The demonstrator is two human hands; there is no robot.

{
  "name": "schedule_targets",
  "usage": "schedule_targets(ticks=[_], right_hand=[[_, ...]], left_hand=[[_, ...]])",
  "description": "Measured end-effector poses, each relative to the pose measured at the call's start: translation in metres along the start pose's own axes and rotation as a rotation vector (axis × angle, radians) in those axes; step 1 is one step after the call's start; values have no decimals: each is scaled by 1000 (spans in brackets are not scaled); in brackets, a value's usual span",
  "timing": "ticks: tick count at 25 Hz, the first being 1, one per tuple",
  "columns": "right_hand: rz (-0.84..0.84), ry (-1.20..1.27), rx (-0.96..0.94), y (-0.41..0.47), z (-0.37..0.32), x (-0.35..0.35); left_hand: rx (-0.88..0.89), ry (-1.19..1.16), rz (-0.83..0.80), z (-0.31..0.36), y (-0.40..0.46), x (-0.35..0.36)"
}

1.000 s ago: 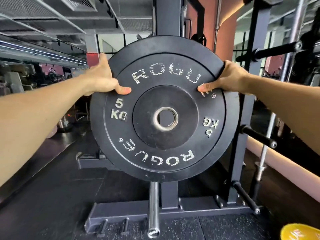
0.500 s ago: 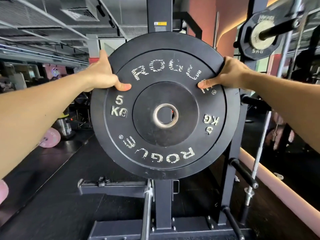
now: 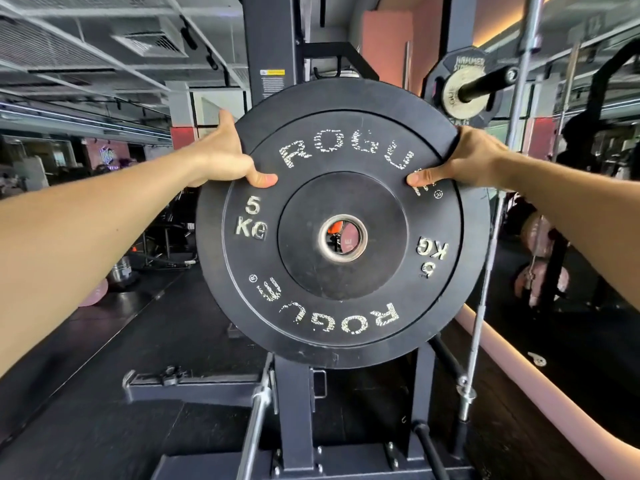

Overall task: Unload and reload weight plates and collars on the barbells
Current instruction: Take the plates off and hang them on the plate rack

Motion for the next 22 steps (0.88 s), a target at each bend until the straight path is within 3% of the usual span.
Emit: schedule_targets(ticks=[12, 22], right_hand=[[-84, -44, -9, 17, 218, -208], [-55, -58, -9, 56, 316, -263]], left_hand=[[-61, -67, 33, 234, 18, 196], [-26, -90, 8, 313, 68, 268]])
Point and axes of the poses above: each hand's wrist, its own y-axis towards the middle knuckle, its own x-axis out of the palm, z = x × y, the point moved 10 cm from there along y, towards the middle knuckle, and after that the axes turned 8 degrees about y, right-handed, at the moved point
